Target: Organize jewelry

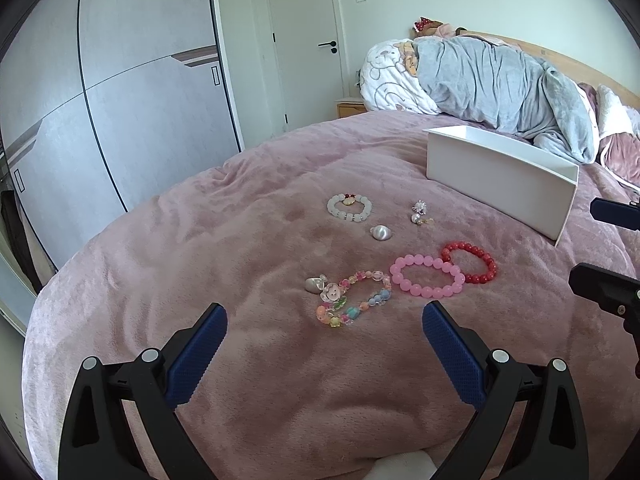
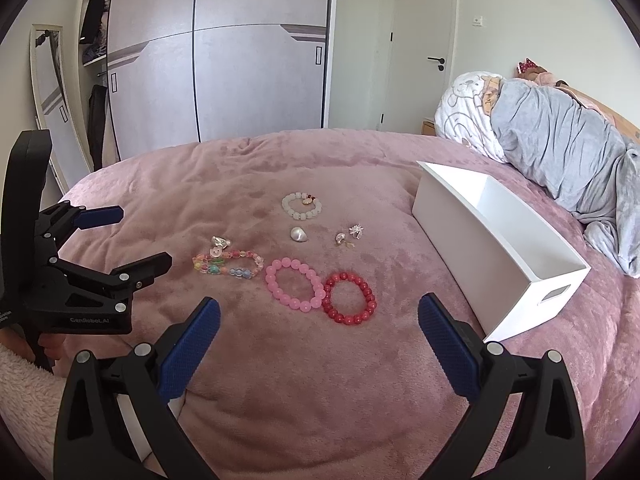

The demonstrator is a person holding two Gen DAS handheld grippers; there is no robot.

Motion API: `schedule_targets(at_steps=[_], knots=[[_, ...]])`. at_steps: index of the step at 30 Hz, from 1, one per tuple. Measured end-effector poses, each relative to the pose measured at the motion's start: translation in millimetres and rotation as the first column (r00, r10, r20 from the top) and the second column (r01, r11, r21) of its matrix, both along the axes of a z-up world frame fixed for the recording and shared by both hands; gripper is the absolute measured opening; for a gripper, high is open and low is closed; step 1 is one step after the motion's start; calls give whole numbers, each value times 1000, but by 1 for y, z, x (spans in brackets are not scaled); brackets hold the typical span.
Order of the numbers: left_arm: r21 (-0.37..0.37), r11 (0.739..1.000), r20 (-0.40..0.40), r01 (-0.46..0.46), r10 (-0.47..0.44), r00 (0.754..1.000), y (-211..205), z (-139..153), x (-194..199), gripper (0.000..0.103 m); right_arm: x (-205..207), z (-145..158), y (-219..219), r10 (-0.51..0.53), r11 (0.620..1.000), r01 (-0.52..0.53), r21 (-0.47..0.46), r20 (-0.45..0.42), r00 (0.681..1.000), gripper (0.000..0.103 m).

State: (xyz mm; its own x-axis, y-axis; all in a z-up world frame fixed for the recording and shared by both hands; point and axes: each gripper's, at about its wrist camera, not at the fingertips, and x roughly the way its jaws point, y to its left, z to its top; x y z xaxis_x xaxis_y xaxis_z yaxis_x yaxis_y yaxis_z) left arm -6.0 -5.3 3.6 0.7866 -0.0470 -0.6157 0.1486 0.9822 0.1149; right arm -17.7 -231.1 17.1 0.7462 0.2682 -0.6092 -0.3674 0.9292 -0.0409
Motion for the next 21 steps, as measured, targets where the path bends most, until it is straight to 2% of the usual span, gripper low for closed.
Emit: schedule_targets(at_steps=[21], knots=[[-5,1000,5,15,-15,1000,-8,2,-1,99,1,3,-10,-12,1000,12,9,-6,1000,98]])
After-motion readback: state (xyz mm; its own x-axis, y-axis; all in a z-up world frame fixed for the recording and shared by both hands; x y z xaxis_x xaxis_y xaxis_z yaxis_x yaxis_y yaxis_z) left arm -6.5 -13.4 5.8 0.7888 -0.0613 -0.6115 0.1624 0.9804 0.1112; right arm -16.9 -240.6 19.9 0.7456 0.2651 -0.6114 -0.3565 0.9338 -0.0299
